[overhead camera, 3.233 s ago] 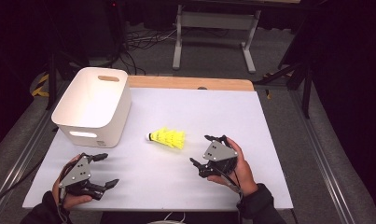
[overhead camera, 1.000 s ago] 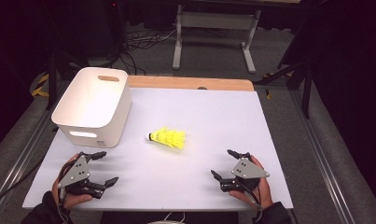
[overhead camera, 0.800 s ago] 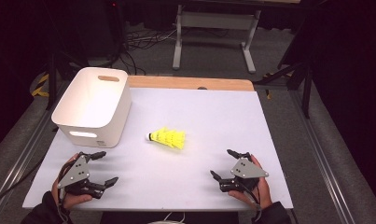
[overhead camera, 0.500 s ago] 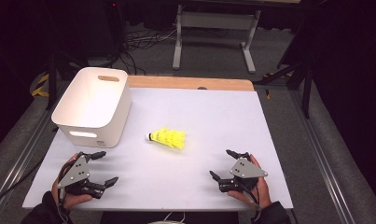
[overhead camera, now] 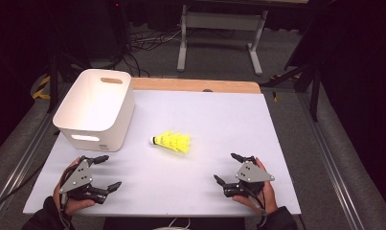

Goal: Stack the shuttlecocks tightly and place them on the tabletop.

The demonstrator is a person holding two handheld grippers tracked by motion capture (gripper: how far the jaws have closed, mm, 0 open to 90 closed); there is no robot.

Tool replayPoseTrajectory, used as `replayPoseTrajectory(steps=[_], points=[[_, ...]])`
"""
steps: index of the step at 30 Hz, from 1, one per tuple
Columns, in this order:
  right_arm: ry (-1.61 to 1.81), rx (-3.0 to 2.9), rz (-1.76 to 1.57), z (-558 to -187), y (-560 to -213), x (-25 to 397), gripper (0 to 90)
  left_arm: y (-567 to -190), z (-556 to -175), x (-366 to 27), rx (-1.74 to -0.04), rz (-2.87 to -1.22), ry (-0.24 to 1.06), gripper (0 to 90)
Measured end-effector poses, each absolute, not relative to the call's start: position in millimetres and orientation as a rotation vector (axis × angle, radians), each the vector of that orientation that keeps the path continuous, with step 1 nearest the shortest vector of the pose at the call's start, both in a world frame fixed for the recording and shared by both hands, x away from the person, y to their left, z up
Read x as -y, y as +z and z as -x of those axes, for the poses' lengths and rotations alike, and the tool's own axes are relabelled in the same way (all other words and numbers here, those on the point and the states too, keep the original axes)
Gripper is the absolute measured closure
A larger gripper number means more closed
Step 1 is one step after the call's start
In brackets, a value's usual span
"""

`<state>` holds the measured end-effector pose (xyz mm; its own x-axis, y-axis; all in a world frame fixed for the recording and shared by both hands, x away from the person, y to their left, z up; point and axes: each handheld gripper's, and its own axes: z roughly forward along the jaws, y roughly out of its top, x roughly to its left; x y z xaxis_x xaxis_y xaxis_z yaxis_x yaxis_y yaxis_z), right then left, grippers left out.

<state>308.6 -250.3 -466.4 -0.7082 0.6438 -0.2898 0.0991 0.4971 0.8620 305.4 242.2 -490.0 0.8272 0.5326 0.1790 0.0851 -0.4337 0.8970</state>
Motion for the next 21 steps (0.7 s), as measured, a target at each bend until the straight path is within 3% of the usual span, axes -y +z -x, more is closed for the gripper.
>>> replayPoseTrajectory(steps=[14, 21], points=[[1.181, -2.252, -0.611, -324, -466, 224, 11.7, -490, -306, -242, -0.454, -1.981, 0.545, 7.3], [1.186, -2.348, -0.632, -344, -465, 201, 19.4, -490, -305, -244, -0.451, -1.982, 0.553, 7.3]])
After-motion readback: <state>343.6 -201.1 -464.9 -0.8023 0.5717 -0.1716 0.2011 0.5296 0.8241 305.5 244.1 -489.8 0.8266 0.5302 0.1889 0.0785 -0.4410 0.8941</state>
